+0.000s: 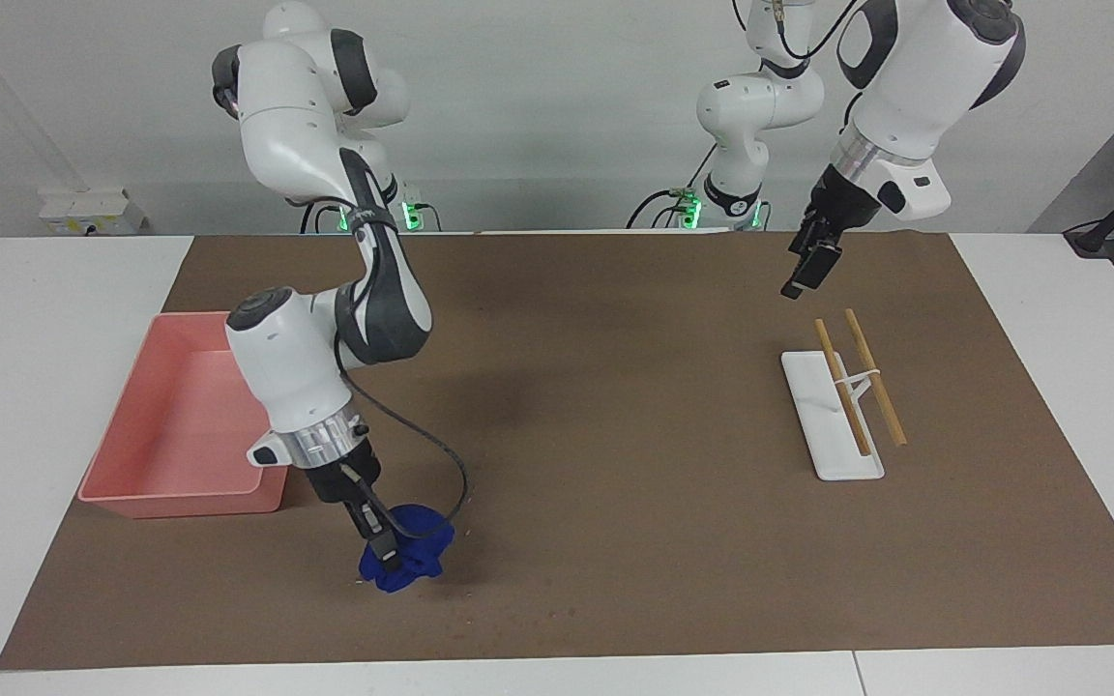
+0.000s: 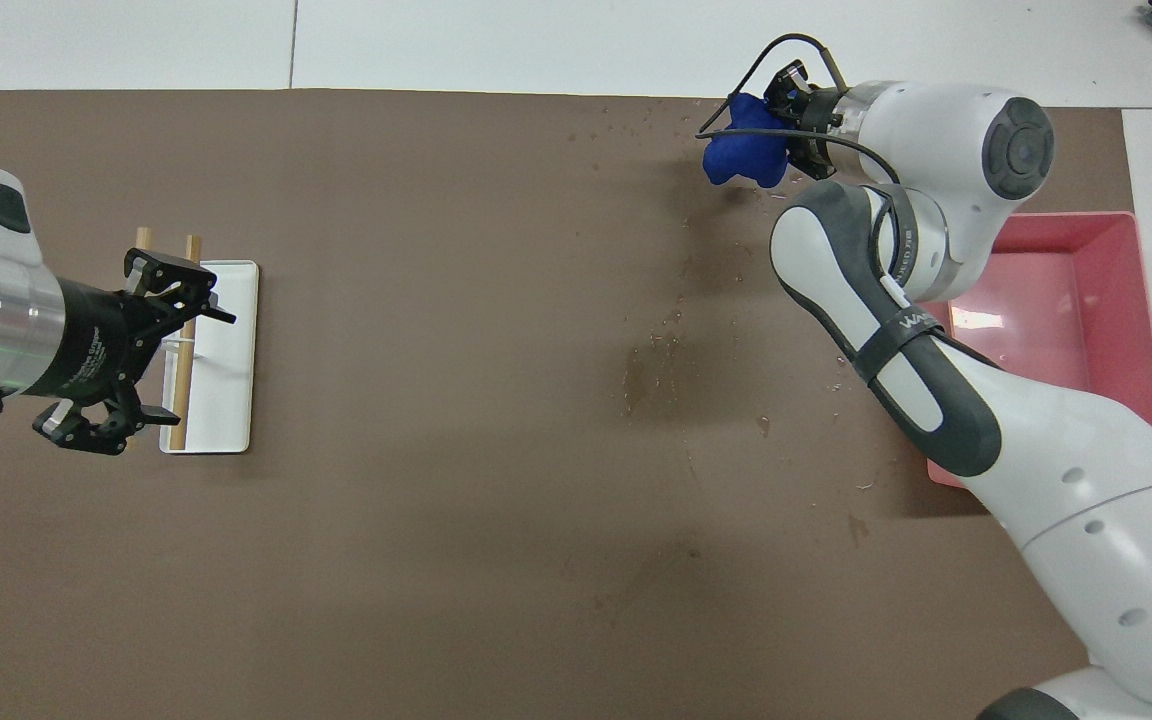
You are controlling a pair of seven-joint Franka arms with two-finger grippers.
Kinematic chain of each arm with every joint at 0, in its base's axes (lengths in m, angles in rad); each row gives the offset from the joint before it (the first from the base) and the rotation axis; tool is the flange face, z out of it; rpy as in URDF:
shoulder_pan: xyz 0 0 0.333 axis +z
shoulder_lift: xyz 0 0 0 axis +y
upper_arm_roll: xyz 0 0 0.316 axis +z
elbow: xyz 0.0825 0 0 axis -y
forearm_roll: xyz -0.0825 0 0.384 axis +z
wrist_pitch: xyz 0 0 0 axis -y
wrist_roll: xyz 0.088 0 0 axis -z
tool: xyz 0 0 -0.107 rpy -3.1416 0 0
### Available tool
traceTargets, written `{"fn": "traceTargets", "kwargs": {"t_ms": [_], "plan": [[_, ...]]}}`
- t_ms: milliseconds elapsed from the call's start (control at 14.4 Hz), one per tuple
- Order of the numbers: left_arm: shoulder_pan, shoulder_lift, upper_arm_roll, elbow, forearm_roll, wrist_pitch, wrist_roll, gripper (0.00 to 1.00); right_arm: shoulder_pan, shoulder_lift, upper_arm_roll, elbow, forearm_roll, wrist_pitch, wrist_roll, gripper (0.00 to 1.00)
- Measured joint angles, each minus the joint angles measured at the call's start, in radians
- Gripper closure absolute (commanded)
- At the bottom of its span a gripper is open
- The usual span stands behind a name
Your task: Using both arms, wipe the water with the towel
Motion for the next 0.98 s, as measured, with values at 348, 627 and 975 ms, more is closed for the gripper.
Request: {"fn": "traceTargets", "kwargs": {"t_ms": [348, 627, 975], "plan": [[0.008, -0.002, -0.005, -0.001, 0.072, -0.042, 0.344, 0.0, 0.031, 0.086, 0.005, 0.005, 0.0, 0.077, -0.014, 1.0], [0.008, -0.009, -0.004, -0.002, 0.139, -0.057, 0.705, 0.0, 0.073, 0.05, 0.006, -0.11, 0.0, 0.1, 0.015, 1.0], [0.032, -0.013, 0.0, -0.019, 0.149, 0.014, 0.99, 0.02, 0.106, -0.1, 0.007, -0.342, 0.0, 0.103, 0.075, 1.0]]}}
